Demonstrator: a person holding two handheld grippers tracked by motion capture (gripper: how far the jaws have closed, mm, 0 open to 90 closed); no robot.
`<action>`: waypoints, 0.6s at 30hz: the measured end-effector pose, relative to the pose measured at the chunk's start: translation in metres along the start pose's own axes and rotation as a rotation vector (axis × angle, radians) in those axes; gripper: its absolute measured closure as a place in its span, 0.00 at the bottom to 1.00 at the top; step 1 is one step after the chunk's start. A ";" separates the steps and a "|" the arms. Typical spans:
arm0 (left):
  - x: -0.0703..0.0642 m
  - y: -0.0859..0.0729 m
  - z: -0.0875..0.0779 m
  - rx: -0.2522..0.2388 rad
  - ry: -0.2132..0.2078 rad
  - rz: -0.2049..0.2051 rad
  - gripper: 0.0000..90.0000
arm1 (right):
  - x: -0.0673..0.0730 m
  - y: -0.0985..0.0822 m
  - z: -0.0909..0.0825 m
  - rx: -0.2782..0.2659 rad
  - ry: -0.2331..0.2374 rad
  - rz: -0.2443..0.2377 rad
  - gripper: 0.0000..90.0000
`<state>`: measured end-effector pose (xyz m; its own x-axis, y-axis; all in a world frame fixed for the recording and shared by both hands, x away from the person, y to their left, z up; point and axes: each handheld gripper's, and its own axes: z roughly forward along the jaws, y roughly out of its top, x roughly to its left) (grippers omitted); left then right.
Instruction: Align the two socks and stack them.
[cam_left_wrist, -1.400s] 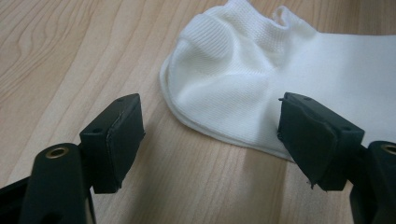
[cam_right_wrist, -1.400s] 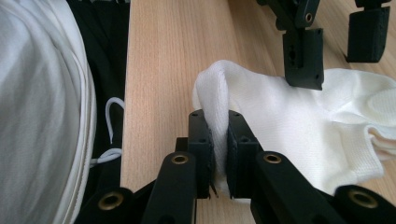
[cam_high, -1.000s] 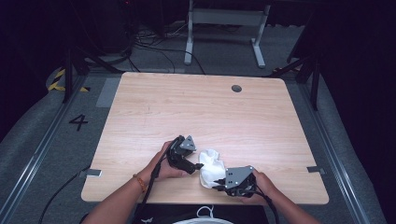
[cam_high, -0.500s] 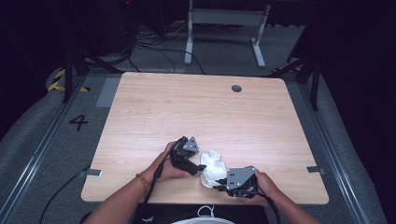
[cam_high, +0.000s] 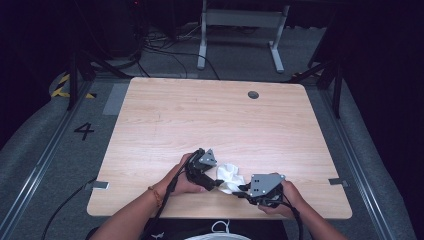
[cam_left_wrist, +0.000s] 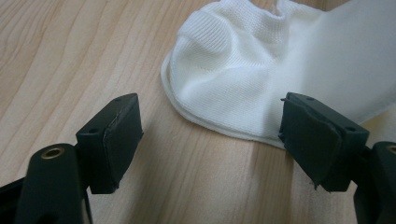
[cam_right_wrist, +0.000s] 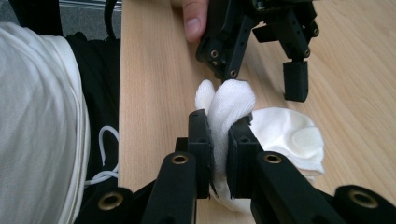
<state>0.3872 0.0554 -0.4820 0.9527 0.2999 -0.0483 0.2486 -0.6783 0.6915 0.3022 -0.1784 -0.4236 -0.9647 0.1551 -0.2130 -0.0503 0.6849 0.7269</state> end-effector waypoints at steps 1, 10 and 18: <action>0.000 0.000 0.000 0.004 -0.006 0.009 0.24 | -0.001 0.000 -0.002 -0.004 -0.007 0.001 0.92; -0.006 0.003 0.004 -0.004 -0.035 0.041 0.24 | -0.006 0.003 -0.007 -0.018 -0.032 -0.007 0.92; -0.005 0.003 0.004 -0.004 -0.041 0.050 0.24 | -0.026 0.005 0.004 -0.018 -0.074 0.017 0.92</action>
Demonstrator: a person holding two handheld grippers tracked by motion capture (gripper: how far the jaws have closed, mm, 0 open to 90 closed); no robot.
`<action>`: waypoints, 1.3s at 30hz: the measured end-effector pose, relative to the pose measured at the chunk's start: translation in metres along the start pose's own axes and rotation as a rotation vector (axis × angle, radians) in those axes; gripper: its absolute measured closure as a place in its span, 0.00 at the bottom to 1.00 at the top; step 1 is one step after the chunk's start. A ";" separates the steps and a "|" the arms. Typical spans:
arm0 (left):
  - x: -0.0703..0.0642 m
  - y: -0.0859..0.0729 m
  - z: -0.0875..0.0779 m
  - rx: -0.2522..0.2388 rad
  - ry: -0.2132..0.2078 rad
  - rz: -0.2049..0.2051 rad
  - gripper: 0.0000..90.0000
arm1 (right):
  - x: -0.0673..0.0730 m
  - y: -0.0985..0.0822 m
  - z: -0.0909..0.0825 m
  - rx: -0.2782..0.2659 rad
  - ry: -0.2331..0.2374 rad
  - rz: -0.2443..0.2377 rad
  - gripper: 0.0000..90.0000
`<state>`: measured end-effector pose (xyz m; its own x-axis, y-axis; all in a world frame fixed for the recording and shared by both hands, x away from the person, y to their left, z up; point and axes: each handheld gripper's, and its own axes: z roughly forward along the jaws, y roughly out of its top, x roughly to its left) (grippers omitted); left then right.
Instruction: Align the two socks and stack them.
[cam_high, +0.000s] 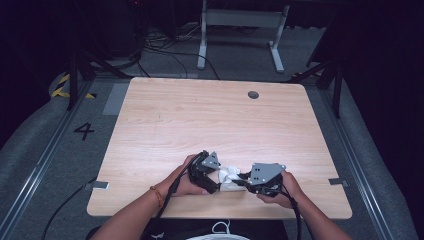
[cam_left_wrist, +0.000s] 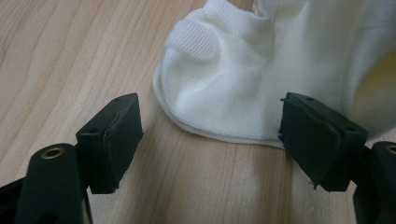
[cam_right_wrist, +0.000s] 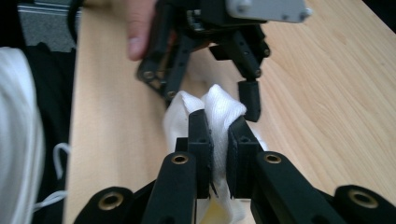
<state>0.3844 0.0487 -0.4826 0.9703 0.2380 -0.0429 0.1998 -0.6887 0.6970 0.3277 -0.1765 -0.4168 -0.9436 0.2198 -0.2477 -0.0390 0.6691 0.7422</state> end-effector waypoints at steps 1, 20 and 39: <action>0.000 0.000 0.000 0.000 -0.001 0.001 0.24 | -0.005 0.000 0.004 0.005 -0.003 0.011 0.92; 0.003 -0.002 -0.003 0.002 -0.016 0.001 0.25 | -0.032 -0.014 0.061 0.151 0.057 0.067 0.92; -0.037 0.001 -0.009 -0.031 0.016 -0.010 0.40 | -0.039 -0.025 0.061 0.157 0.033 0.262 0.92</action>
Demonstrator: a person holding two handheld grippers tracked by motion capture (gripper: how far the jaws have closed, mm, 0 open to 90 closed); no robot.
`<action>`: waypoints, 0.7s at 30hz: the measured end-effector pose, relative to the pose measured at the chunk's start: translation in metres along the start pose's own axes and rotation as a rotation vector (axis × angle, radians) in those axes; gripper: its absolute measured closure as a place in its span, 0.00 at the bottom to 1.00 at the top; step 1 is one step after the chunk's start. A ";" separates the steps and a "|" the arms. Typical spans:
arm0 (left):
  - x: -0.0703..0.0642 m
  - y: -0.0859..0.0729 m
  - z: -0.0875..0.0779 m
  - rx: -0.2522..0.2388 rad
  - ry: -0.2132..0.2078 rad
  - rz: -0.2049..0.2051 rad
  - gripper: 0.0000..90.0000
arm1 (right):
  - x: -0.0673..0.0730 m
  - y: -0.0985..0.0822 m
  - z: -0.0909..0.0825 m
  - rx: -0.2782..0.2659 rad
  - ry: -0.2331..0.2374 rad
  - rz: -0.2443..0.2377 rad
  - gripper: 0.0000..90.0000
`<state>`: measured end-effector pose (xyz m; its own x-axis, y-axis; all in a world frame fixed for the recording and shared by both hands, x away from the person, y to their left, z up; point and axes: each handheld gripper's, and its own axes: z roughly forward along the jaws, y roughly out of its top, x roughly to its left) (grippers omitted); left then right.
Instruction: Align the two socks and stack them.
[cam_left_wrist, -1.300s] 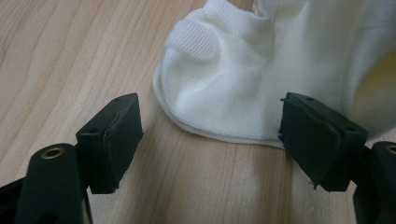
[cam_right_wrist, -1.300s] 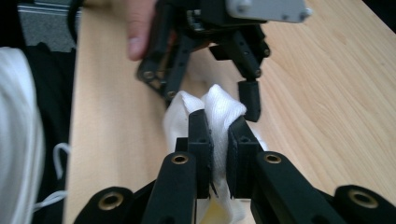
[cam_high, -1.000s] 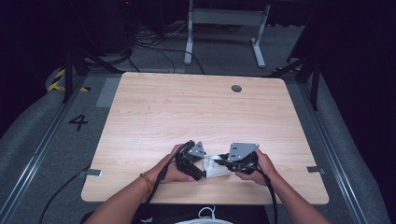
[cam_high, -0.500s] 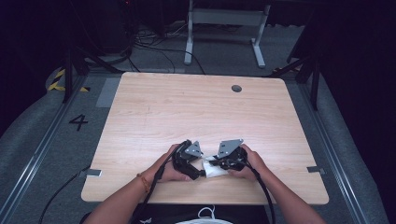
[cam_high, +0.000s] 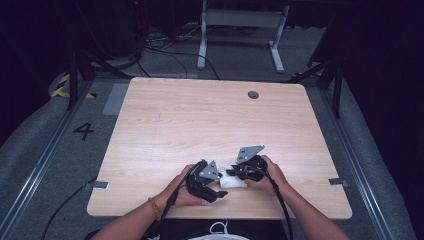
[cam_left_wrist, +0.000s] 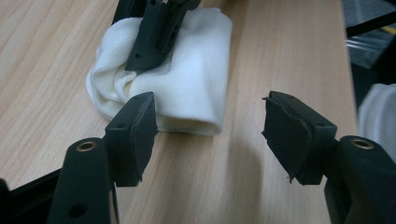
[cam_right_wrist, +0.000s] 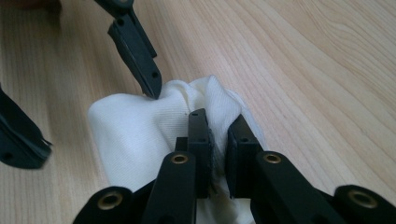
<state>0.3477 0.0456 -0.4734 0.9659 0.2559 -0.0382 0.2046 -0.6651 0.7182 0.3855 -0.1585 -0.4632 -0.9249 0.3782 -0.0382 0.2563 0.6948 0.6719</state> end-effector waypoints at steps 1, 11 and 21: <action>0.000 0.001 0.001 -0.004 -0.001 0.006 0.43 | 0.000 -0.001 -0.001 0.004 -0.010 0.014 0.92; -0.007 0.014 0.018 0.014 -0.028 0.104 0.52 | 0.004 -0.010 -0.010 0.011 -0.050 0.099 0.92; 0.006 0.014 0.019 0.011 -0.050 0.107 0.55 | 0.000 -0.012 -0.024 -0.007 -0.122 0.047 0.69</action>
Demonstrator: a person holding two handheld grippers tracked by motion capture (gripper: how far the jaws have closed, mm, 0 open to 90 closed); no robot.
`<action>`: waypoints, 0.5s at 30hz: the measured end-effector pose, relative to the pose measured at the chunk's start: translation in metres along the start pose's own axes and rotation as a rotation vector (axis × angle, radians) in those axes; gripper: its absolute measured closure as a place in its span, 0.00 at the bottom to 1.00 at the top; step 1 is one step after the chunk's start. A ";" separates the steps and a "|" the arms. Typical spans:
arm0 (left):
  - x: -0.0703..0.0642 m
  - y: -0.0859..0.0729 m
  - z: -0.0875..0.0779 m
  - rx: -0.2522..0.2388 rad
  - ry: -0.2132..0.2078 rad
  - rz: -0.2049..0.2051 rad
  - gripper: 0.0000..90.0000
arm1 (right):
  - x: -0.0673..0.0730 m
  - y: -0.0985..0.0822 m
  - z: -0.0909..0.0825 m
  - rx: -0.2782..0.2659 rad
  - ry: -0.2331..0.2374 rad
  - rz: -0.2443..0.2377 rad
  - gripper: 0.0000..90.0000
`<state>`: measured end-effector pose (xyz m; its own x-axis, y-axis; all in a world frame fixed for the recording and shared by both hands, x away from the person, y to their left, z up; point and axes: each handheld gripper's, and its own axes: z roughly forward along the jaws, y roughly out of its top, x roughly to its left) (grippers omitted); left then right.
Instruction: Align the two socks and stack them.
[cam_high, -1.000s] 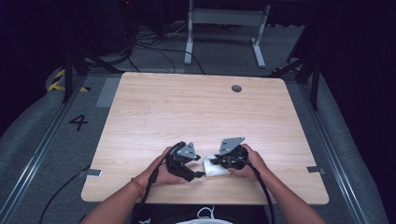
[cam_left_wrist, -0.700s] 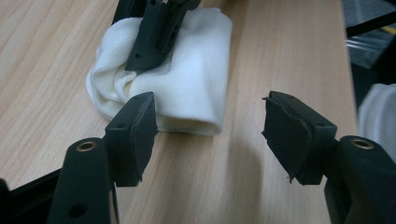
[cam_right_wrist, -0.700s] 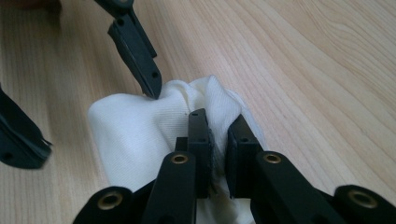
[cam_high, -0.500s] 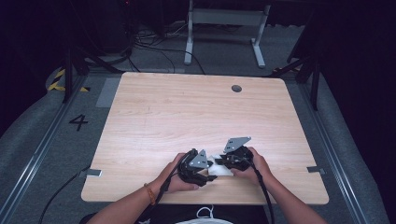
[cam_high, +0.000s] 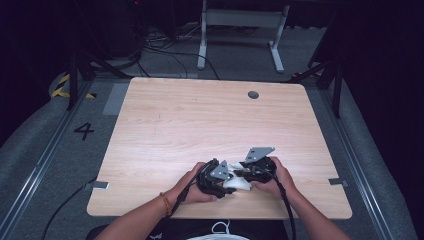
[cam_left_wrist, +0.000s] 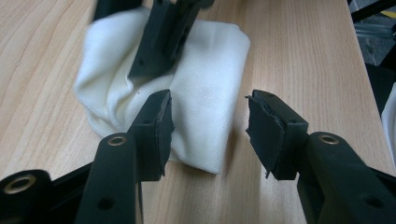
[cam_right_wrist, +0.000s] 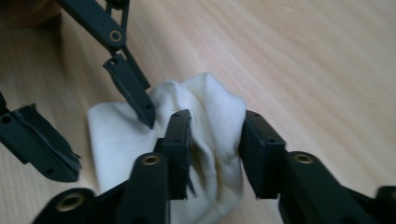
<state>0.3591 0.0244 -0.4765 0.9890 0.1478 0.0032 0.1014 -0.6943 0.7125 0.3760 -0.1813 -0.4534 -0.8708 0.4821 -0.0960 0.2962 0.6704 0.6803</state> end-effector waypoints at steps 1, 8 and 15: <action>0.000 0.000 0.000 0.001 -0.005 0.000 0.55 | -0.001 0.001 -0.004 -0.012 -0.012 -0.015 0.68; 0.002 0.000 -0.001 0.006 -0.009 0.007 0.55 | 0.001 0.004 -0.018 -0.084 -0.018 -0.164 0.64; 0.002 -0.001 -0.002 0.007 -0.016 0.004 0.54 | 0.003 0.005 0.005 0.002 -0.023 -0.233 0.72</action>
<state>0.3611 0.0270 -0.4762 0.9910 0.1338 -0.0047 0.0978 -0.6996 0.7078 0.3762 -0.1738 -0.4539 -0.9068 0.3266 -0.2665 0.0887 0.7660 0.6367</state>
